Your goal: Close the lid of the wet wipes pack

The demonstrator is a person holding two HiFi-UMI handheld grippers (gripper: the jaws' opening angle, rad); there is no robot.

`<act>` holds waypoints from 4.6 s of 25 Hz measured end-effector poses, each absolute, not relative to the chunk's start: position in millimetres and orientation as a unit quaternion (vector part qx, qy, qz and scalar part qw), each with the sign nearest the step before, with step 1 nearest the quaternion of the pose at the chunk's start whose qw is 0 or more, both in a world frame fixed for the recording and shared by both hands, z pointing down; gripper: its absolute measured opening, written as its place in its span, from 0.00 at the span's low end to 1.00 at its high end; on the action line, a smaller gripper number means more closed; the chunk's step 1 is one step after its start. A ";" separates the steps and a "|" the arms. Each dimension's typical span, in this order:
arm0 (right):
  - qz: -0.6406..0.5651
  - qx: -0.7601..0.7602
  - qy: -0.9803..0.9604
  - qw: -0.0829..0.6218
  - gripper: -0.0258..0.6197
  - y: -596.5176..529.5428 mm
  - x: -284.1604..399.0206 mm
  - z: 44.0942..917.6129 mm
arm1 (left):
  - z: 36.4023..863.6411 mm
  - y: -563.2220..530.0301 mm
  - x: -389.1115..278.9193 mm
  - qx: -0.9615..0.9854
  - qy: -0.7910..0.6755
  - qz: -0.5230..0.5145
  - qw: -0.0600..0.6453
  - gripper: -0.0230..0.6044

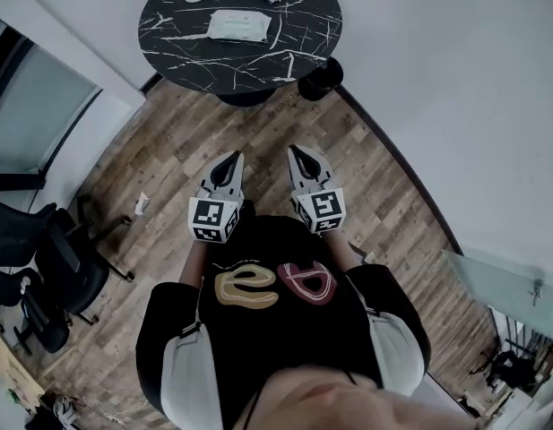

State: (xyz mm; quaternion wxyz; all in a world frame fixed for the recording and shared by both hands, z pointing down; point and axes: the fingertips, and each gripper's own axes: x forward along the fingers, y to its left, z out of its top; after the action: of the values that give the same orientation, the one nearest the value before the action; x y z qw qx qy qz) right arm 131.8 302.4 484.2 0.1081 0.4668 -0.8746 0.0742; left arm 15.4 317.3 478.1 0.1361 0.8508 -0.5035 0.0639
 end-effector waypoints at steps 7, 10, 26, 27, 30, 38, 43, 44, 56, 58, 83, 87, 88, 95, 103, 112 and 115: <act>0.074 0.478 -0.867 0.121 0.06 275.4 96.4 491.0 | 483.8 279.7 -17.5 0.859 -0.487 0.056 0.149 0.07; 0.074 0.487 -0.862 0.119 0.06 267.4 86.2 490.7 | 485.9 269.2 -26.0 0.865 -0.475 0.055 0.152 0.07; 0.069 0.505 -0.852 0.120 0.06 251.8 58.7 487.1 | 487.1 242.0 -58.6 0.867 -0.471 0.043 0.158 0.07; 0.071 0.505 -0.851 0.121 0.06 250.7 58.6 488.0 | 488.4 240.5 -60.2 0.864 -0.475 0.044 0.160 0.07; 0.082 0.505 -0.851 0.116 0.06 244.9 58.8 490.4 | 490.6 236.7 -64.2 0.859 -0.484 0.049 0.163 0.07; 0.089 0.486 -0.864 0.101 0.06 206.9 56.3 491.4 | 493.9 214.4 -69.9 0.849 -0.499 0.048 0.168 0.07; 0.097 0.472 -0.871 0.097 0.06 169.6 60.5 492.0 | 495.9 181.3 -65.7 0.840 -0.512 0.054 0.170 0.07; 0.098 0.468 -0.873 0.099 0.06 161.5 61.3 492.5 | 496.5 174.4 -64.6 0.838 -0.515 0.054 0.172 0.07; 0.101 0.412 -0.897 0.125 0.06 41.7 67.4 499.4 | 504.0 70.5 -48.8 0.808 -0.555 0.064 0.187 0.07; 0.100 0.400 -0.902 0.127 0.06 23.2 67.7 498.4 | 502.8 53.4 -46.7 0.801 -0.564 0.064 0.187 0.07; 0.077 0.271 -0.942 0.184 0.11 -107.6 51.8 507.3 | 530.3 -70.1 -41.4 0.728 -0.643 0.099 0.217 0.07; 0.075 0.275 -0.939 0.194 0.12 -117.0 42.9 508.3 | 528.9 -84.5 -50.5 0.737 -0.632 0.107 0.214 0.07; 0.075 0.277 -0.938 0.197 0.12 -119.7 40.2 509.2 | 529.8 -88.0 -53.0 0.740 -0.628 0.110 0.216 0.07; 0.068 0.282 -0.928 0.235 0.16 -134.9 20.6 520.7 | 540.0 -107.4 -69.0 0.752 -0.602 0.145 0.225 0.07; 0.018 0.260 -0.916 0.305 0.23 -156.0 -0.9 534.3 | 553.5 -132.4 -77.7 0.767 -0.572 0.169 0.236 0.07; -0.050 0.166 -0.898 0.405 0.31 -164.1 -29.1 558.9 | 574.3 -153.2 -83.3 0.765 -0.557 0.200 0.255 0.07; -0.061 0.145 -0.891 0.426 0.32 -163.8 -36.1 571.3 | 583.8 -156.3 -86.1 0.759 -0.555 0.214 0.265 0.07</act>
State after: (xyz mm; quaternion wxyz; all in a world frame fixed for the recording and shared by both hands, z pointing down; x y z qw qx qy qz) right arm -36.1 -163.8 571.3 0.4260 0.1453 -0.8909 -0.0611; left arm -86.1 -156.3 583.8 0.2646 0.7592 -0.5547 0.2145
